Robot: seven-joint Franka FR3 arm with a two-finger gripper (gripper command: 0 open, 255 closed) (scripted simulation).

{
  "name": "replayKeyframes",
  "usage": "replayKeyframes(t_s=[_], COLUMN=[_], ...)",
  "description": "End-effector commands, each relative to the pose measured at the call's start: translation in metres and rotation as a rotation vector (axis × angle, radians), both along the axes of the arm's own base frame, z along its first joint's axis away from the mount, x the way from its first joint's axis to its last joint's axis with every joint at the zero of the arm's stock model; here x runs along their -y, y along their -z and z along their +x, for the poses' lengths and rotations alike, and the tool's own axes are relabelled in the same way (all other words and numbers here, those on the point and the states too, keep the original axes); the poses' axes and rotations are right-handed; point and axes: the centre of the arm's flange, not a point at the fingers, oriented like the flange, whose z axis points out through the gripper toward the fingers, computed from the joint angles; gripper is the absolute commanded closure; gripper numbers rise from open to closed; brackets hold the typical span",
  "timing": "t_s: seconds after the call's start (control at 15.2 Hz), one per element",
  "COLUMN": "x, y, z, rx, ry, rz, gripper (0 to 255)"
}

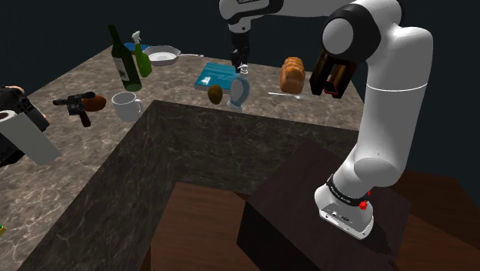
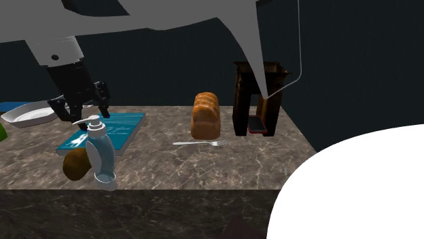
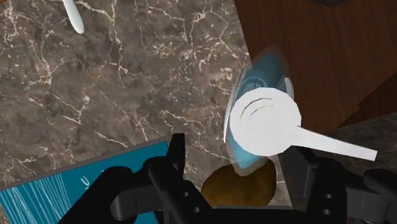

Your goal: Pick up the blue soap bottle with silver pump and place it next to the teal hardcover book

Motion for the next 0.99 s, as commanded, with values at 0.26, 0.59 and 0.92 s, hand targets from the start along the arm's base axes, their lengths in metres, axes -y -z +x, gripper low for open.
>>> replayKeyframes(t_s=[0.26,0.59,0.92], x=[-0.001,-0.003,-0.003], y=[-0.013,-0.05,-0.05], z=[0.002,0.006,0.006], rx=[0.0,0.0,0.0], ry=[0.0,0.0,0.0], rz=[0.0,0.0,0.0], gripper=[0,0,0])
